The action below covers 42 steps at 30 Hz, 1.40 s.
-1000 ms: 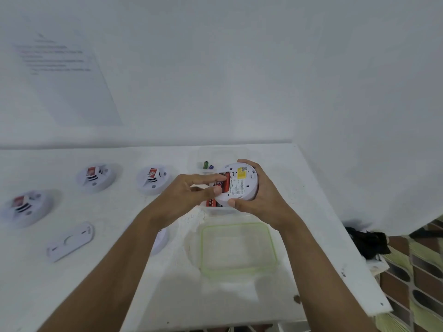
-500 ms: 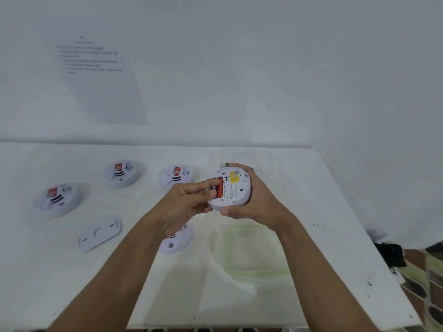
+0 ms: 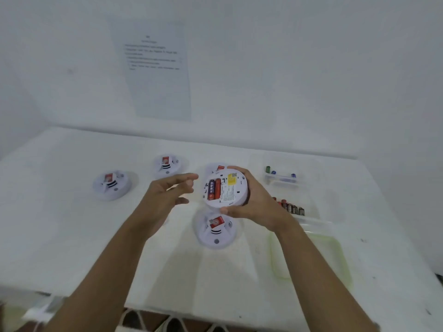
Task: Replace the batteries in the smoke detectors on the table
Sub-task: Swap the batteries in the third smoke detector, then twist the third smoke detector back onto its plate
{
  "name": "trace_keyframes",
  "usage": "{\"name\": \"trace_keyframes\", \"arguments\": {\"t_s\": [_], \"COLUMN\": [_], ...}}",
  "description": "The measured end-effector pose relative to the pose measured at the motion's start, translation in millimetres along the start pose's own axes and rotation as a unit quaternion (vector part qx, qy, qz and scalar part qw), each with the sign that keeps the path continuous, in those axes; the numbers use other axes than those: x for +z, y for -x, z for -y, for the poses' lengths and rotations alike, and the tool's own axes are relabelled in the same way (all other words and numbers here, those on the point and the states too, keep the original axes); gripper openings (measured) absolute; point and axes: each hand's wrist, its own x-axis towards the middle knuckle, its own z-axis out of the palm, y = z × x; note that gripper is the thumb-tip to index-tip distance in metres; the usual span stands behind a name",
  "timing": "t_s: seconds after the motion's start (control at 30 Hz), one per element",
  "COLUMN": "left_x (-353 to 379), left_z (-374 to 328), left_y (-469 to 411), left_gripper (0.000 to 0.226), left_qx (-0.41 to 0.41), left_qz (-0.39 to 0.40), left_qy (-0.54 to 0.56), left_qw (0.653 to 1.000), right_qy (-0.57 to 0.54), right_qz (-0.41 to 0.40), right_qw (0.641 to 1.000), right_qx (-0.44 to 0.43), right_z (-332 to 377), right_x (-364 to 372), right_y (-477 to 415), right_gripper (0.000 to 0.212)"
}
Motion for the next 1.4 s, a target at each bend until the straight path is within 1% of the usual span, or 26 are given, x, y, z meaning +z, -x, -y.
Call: {"name": "trace_keyframes", "arguments": {"t_s": [0.07,0.1,0.13,0.17,0.2,0.23,0.3,0.33,0.37,0.4,0.5,0.63,0.67,0.73,0.8,0.83,0.87,0.93,1.0,1.07,1.13,1.4], "left_x": [-21.3,-32.3,-43.3,-54.1,-64.4,-73.7,-88.2,-93.0,-96.0,-98.3,-102.8,-105.6,-106.2,-106.8,-105.0,-103.4,-101.4,-95.4,-87.2,-78.0,-70.5,-68.2], "left_z": [12.3,19.4,26.8,33.9,40.3,46.2,53.5,55.7,58.1,59.9,61.3,61.2,61.2,57.4,45.5,37.7,29.1,13.2,0.6,-5.0,-4.6,-1.2], "left_y": [0.2,-0.7,-2.2,-4.1,-5.3,-6.4,-6.8,-6.5,-6.3,-5.6,-4.2,-4.1,-4.8,-5.8,-5.0,-4.2,-3.3,-0.7,3.1,6.0,5.8,0.7], "left_gripper": [0.018,0.017,0.017,0.022,0.034,0.051,0.082,0.092,0.097,0.098,0.084,0.067,0.064,0.060,0.051,0.047,0.044,0.043,0.049,0.054,0.057,0.062], "left_qx": [0.009,0.005,-0.009,-0.031,-0.057,-0.081,-0.125,-0.137,-0.141,-0.136,-0.104,-0.068,-0.063,-0.047,-0.025,-0.011,0.004,0.034,0.070,0.109,0.139,0.129], "left_qz": [-0.038,-0.046,-0.043,-0.028,-0.007,0.011,0.031,0.045,0.060,0.070,0.064,0.052,0.044,0.013,-0.032,-0.048,-0.053,-0.032,0.011,0.050,0.068,0.076], "left_qy": [-0.086,-0.150,-0.229,-0.315,-0.391,-0.444,-0.483,-0.488,-0.492,-0.493,-0.483,-0.494,-0.486,-0.430,-0.331,-0.284,-0.248,-0.207,-0.204,-0.220,-0.244,-0.264], "left_qw": [0.996,0.988,0.972,0.948,0.918,0.892,0.866,0.861,0.857,0.856,0.867,0.865,0.871,0.902,0.943,0.958,0.967,0.977,0.976,0.968,0.957,0.953], "right_qy": [0.005,0.006,0.008,0.011,0.014,0.016,0.020,0.021,0.021,0.021,0.015,0.015,0.018,0.023,0.028,0.030,0.032,0.037,0.044,0.047,0.050,0.075], "right_qz": [0.006,0.008,0.008,0.008,0.008,0.009,0.013,0.014,0.015,0.015,0.011,0.010,0.012,0.016,0.020,0.023,0.025,0.035,0.047,0.057,0.063,0.075], "right_qw": [1.000,1.000,1.000,1.000,1.000,1.000,1.000,1.000,1.000,1.000,1.000,1.000,1.000,0.999,0.999,0.999,0.999,0.998,0.998,0.997,0.997,0.994], "right_qx": [-0.003,-0.004,-0.003,-0.002,0.003,0.006,0.012,0.015,0.016,0.018,0.021,0.020,0.021,0.025,0.029,0.030,0.030,0.027,0.023,0.021,0.021,0.017], "right_z": [1.4,2.2,2.2,1.8,0.9,0.2,-2.5,-4.1,-5.3,-6.4,-9.1,-10.5,-11.5,-13.5,-13.6,-12.8,-11.4,-7.7,-4.5,-1.7,0.6,5.0], "right_x": [10.5,16.1,21.4,26.3,30.9,35.1,42.0,44.7,46.9,48.9,53.1,57.2,58.4,60.9,63.2,64.4,65.7,68.0,70.8,74.2,76.9,80.5], "right_y": [-7.4,-11.0,-14.6,-18.2,-21.4,-24.2,-28.6,-30.3,-31.4,-32.4,-33.9,-32.5,-32.4,-32.3,-32.6,-33.0,-33.4,-34.7,-37.3,-39.9,-42.1,-47.0], "right_gripper": [0.089,0.090,0.090,0.091,0.091,0.092,0.092,0.092,0.091,0.090,0.089,0.092,0.092,0.095,0.097,0.096,0.096,0.093,0.090,0.088,0.088,0.091]}}
